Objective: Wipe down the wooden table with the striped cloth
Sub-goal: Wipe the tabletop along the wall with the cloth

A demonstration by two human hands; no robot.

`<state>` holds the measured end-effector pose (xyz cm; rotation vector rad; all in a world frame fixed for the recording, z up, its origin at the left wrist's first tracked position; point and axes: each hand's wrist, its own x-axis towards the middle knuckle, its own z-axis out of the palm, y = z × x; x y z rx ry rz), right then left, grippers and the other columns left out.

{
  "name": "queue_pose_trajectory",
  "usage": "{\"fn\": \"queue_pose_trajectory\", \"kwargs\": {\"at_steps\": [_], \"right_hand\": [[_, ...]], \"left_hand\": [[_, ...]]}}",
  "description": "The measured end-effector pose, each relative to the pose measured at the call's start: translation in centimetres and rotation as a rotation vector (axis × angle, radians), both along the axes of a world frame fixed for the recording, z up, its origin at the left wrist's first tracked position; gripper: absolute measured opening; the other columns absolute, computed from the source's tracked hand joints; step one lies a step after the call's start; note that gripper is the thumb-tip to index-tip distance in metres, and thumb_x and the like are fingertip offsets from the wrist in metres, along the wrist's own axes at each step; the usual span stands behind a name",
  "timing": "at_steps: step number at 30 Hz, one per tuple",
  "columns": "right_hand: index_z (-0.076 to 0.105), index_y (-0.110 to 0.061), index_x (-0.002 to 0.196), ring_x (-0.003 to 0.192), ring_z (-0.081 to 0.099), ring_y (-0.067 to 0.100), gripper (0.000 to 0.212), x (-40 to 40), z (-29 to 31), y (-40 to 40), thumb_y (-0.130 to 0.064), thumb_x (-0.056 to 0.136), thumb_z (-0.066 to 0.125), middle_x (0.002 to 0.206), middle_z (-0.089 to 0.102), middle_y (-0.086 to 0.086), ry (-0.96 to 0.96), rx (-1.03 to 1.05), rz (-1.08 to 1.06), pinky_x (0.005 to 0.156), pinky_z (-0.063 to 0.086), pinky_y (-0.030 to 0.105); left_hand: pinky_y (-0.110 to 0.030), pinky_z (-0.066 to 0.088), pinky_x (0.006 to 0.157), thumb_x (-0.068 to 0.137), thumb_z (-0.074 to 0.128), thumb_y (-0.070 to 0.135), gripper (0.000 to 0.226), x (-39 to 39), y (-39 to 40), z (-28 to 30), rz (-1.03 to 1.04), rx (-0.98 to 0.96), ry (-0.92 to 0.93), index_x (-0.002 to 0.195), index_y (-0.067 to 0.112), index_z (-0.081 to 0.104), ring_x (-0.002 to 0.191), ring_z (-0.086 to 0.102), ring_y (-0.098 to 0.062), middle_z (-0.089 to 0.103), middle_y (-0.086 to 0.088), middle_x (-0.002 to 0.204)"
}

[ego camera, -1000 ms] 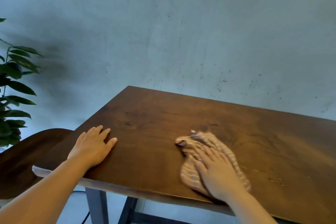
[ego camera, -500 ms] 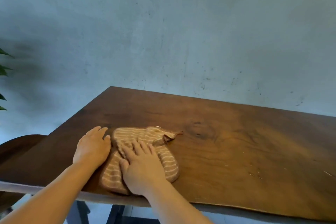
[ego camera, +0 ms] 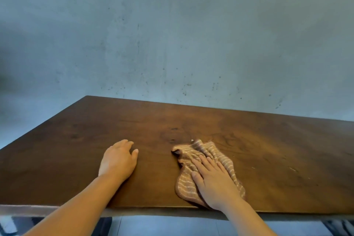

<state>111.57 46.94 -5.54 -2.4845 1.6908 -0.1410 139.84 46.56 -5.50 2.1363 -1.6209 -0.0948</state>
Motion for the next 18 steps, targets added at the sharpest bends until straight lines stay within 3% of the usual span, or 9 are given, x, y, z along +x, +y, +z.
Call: {"fn": "queue_pose_trajectory", "kwargs": {"at_steps": [5,9,10,13,14,16,17,18], "right_hand": [[0.006,-0.042,0.156,0.151,-0.003,0.009,0.110,-3.7,-0.3,0.0,-0.075,0.055,-0.024,0.165,-0.001,-0.016,0.013,0.015,-0.136,0.121,-0.003,0.034],[0.008,-0.045,0.155,0.152,-0.003,0.011,0.087,-4.2,0.1,-0.4,-0.082,0.077,-0.006,0.165,-0.001,-0.016,-0.027,0.079,-0.215,0.122,-0.003,0.038],[0.008,-0.046,0.155,0.152,-0.003,0.011,0.095,-4.2,0.0,-0.5,-0.086,0.071,-0.010,0.164,-0.002,-0.017,-0.020,0.081,-0.224,0.122,-0.003,0.038],[0.007,-0.051,0.153,0.152,0.003,0.009,0.139,-4.3,-0.6,-0.9,-0.085,0.026,-0.041,0.164,0.001,-0.019,0.021,-0.009,-0.250,0.121,-0.003,0.036],[0.010,-0.051,0.151,0.151,0.012,0.009,0.136,-4.3,-1.4,-1.4,-0.086,0.031,-0.041,0.163,0.011,-0.019,-0.004,-0.087,-0.267,0.120,-0.004,0.034],[0.025,-0.047,0.146,0.141,0.038,0.012,0.092,-4.3,-3.0,-1.9,-0.084,0.074,-0.019,0.146,0.050,-0.015,-0.033,-0.168,-0.235,0.118,-0.006,0.028],[0.032,-0.046,0.139,0.143,0.034,0.011,0.068,-4.3,-3.9,-2.3,-0.074,0.089,-0.005,0.141,0.055,-0.016,-0.078,-0.171,-0.192,0.117,-0.006,0.027],[0.032,-0.045,0.139,0.149,0.018,0.010,0.057,-4.6,-4.7,-3.0,-0.065,0.094,0.003,0.148,0.043,-0.020,-0.084,-0.228,-0.137,0.118,-0.005,0.026]], "left_hand": [[-0.027,0.042,0.098,0.099,0.042,0.040,0.037,-2.1,-0.1,0.0,-0.143,0.007,-0.034,0.130,0.025,0.055,0.120,0.051,-0.011,0.054,0.007,0.133],[-0.024,0.047,0.094,0.097,0.046,0.041,0.034,-2.9,-0.7,0.4,-0.116,-0.060,-0.070,0.125,0.027,0.059,0.110,0.054,-0.006,0.058,0.012,0.123],[-0.024,0.046,0.096,0.097,0.047,0.040,0.034,-3.8,-1.3,0.7,-0.121,-0.085,-0.050,0.127,0.027,0.058,0.113,0.053,-0.006,0.057,0.012,0.125],[-0.023,0.047,0.092,0.097,0.048,0.035,0.031,-7.7,-4.2,1.1,-0.175,-0.113,0.061,0.125,0.028,0.057,0.110,0.055,-0.007,0.057,0.011,0.126],[-0.023,0.048,0.091,0.097,0.048,0.032,0.030,-9.1,-5.5,1.3,-0.194,-0.120,0.085,0.124,0.028,0.058,0.108,0.056,-0.007,0.058,0.010,0.125],[-0.025,0.046,0.095,0.097,0.045,0.027,0.033,-11.5,-8.1,1.5,-0.250,-0.121,0.081,0.127,0.025,0.057,0.113,0.055,-0.010,0.057,0.007,0.128],[-0.027,0.044,0.099,0.097,0.043,0.024,0.034,-12.6,-9.6,1.6,-0.285,-0.115,0.060,0.129,0.022,0.057,0.117,0.053,-0.012,0.056,0.006,0.130],[-0.028,0.042,0.102,0.098,0.042,0.022,0.036,-13.5,-11.0,1.7,-0.311,-0.111,0.033,0.130,0.021,0.056,0.119,0.052,-0.013,0.055,0.005,0.132]]}}
